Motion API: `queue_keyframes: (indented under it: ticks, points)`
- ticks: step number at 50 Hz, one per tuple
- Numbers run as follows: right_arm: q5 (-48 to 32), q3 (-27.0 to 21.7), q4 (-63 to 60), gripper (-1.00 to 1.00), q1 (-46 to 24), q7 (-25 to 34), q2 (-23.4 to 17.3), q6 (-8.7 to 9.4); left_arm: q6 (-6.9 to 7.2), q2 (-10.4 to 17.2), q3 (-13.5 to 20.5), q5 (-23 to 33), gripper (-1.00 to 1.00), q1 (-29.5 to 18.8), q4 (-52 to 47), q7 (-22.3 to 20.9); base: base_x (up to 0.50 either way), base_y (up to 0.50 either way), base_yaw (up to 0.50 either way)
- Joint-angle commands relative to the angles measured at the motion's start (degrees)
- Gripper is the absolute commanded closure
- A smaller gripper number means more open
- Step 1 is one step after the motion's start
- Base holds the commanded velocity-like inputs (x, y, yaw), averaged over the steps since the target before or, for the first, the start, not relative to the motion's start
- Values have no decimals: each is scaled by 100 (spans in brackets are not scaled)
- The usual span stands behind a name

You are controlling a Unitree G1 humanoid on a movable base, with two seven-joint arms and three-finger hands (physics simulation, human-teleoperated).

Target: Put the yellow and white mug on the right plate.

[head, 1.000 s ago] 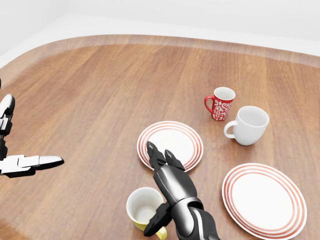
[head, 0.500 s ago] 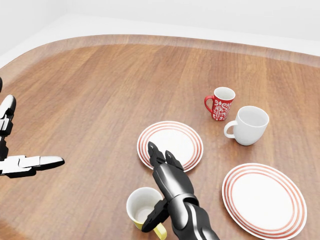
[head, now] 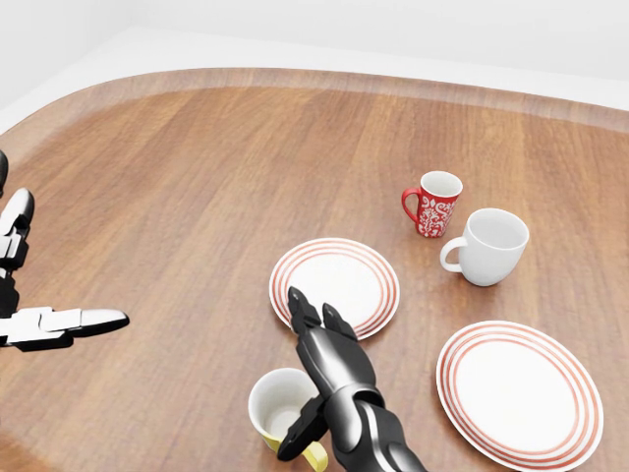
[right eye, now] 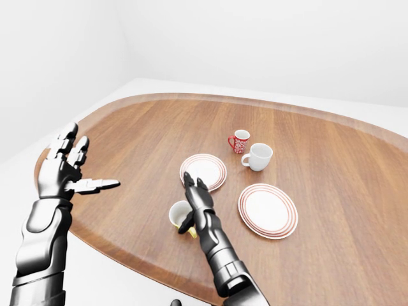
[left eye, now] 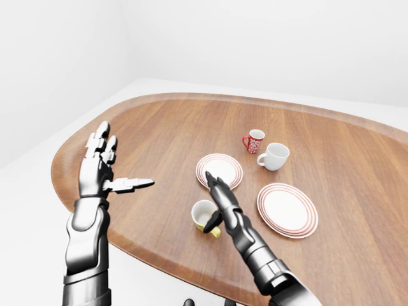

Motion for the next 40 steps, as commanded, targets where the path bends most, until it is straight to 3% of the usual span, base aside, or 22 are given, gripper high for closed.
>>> queue_keyframes:
  ticks: [1, 5, 13, 18, 40]
  points:
    - [-52, 23, 152, -100, -24, -52, 49, -32, 0, -9, -14, 12, -88, 3, 29, -4, 0, 0, 0]
    - [-61, 36, 375, -100, -68, -158, 75, -160, 0, 5, 6, -1, -88, 1, 0, -3, 0, 0, 0]
    - [-101, 62, 341, -100, 9, -142, 99, -174, 0, 6, 15, -6, -88, 1, -18, 0, 0, 0, 0]
    - [-17, -25, 820, -100, -161, -330, 70, -375, 0, 7, 10, -5, -88, -1, 7, 1, 0, 0, 0]
    - [65, -87, 1358, -100, -275, -529, 21, -559, 0, 7, 9, -7, -88, -7, 11, 3, 0, 0, 0]
